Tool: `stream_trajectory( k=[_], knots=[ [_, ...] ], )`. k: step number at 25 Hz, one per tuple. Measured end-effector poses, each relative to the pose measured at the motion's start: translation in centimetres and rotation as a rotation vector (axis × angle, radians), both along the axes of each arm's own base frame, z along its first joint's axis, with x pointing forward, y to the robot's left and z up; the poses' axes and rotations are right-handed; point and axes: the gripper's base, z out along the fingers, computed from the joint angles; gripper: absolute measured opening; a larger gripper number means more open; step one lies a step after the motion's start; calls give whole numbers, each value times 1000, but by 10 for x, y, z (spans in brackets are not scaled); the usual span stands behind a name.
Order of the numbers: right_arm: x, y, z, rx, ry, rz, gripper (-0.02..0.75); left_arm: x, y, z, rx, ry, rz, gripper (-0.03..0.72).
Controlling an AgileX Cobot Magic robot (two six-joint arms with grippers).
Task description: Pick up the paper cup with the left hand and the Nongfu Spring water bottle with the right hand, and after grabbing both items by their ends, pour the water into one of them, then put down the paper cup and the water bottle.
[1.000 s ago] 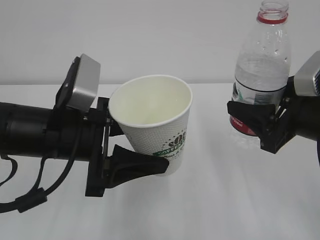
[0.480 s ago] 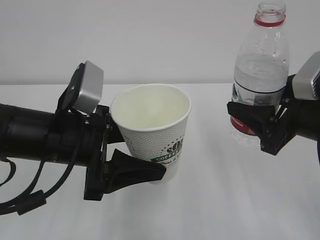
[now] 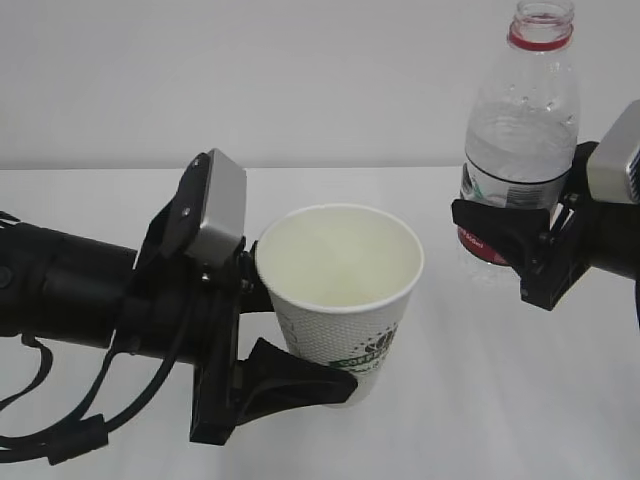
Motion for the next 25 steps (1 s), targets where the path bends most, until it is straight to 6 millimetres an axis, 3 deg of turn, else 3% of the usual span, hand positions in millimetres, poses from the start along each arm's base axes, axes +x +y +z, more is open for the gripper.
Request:
stream_trajectory(
  k=[20, 25],
  knots=[
    [0, 1, 3, -53, -82, 32, 486, 11, -7, 14, -58, -24, 48, 549],
    [11, 1, 16, -75, -132, 22, 486, 11, -7, 14, -58, -24, 48, 547]
  ],
)
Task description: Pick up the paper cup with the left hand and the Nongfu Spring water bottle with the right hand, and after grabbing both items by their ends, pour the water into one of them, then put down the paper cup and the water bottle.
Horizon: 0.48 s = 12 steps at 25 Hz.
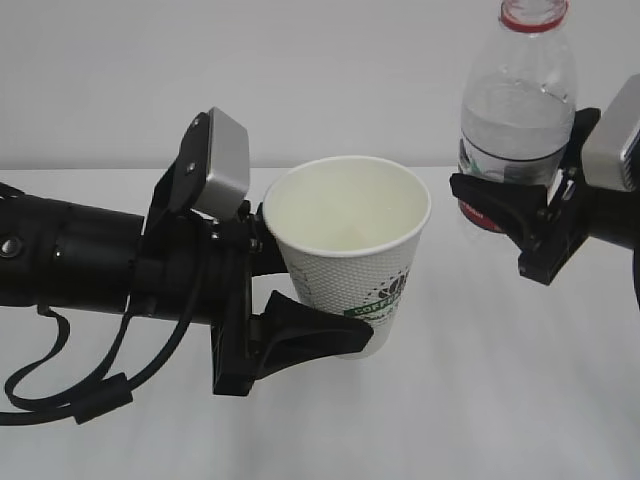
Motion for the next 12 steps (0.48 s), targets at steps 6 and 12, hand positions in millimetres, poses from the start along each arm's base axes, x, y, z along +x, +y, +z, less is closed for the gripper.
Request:
stream_trajectory(
  k=[6, 12],
  knots=[
    [10, 1, 15, -56, -68, 17, 486, 0, 0, 0, 0, 0, 0, 547],
    [16, 2, 24, -108, -129, 31, 486, 0, 0, 0, 0, 0, 0, 546]
  ],
)
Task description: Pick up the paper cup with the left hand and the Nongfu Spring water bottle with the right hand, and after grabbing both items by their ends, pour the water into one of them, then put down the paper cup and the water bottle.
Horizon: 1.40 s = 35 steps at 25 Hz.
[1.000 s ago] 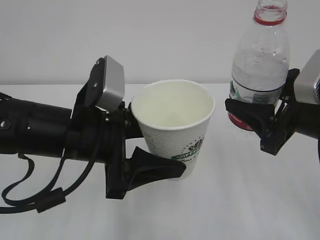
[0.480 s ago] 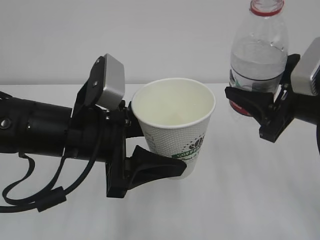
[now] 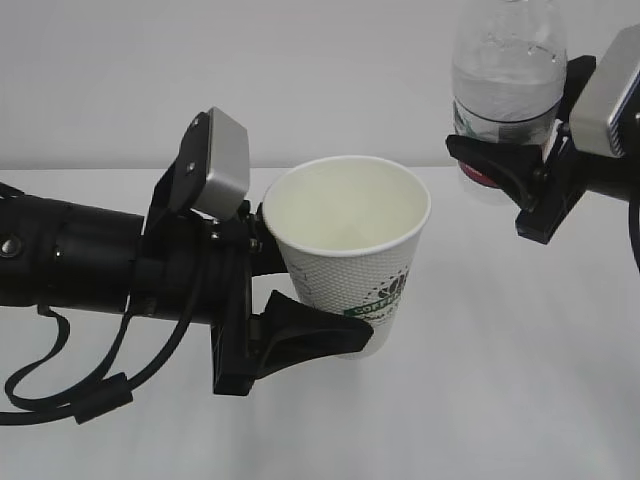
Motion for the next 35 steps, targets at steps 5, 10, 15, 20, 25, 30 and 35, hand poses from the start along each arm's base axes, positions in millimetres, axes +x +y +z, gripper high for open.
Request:
stream_trajectory(
  k=[5, 10, 15, 20, 25, 30, 35],
  knots=[
    [8, 0, 12, -45, -55, -8, 486, 0, 0, 0, -1, 1, 1, 546],
    [15, 0, 27, -68, -114, -10, 486, 0, 0, 0, -1, 1, 1, 546],
    [21, 1, 42, -88, -176, -1, 486, 0, 0, 0, -1, 1, 1, 546],
    [24, 3, 52, -151, -228, 31, 486, 0, 0, 0, -1, 1, 1, 545],
    [26, 3, 57, -185, -248, 32, 486, -3, -3, 1, -10, 3, -15, 545],
    [27, 3, 58, -210, -271, 34, 486, -4, -4, 1, -11, 4, -21, 545],
    [27, 3, 58, -240, -294, 39, 486, -11, -11, 1, -15, 6, -51, 545]
  ],
)
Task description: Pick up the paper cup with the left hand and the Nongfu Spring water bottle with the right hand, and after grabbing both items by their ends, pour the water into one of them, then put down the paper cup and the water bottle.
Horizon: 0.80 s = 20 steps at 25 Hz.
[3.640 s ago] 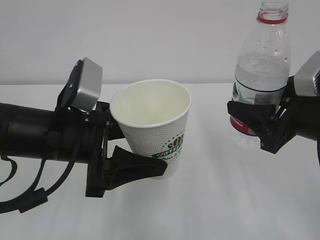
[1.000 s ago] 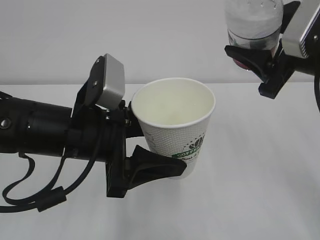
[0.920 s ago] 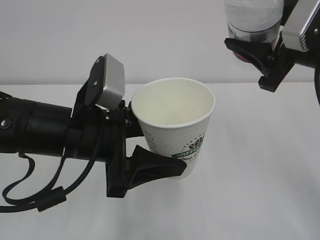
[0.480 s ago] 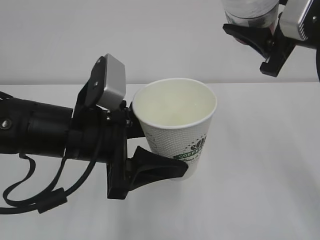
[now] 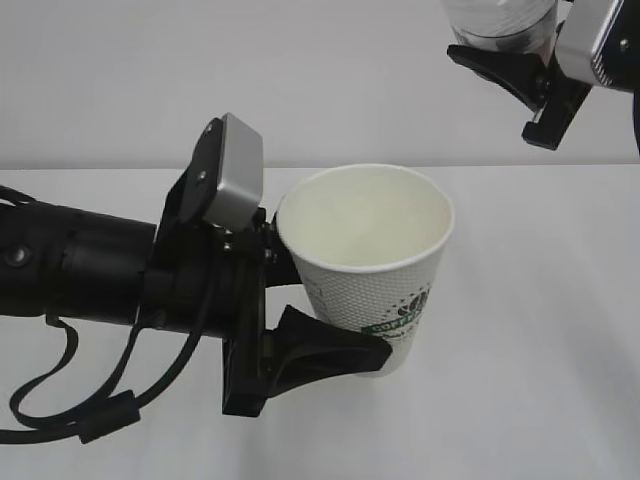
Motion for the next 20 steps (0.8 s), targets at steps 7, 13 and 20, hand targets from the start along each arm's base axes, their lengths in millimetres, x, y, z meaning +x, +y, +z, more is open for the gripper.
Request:
stream_trajectory(
  k=[7, 13, 20],
  knots=[
    [-1, 1, -1, -57, -31, 14, 486, -6, -7, 1, -8, 8, -13, 545],
    [-1, 1, -2, -97, -65, 19, 485, -5, -8, 2, -17, 4, 4, 545],
    [-1, 1, -1, -135, -103, 25, 485, -3, -8, 1, -8, -19, 22, 545]
  ],
)
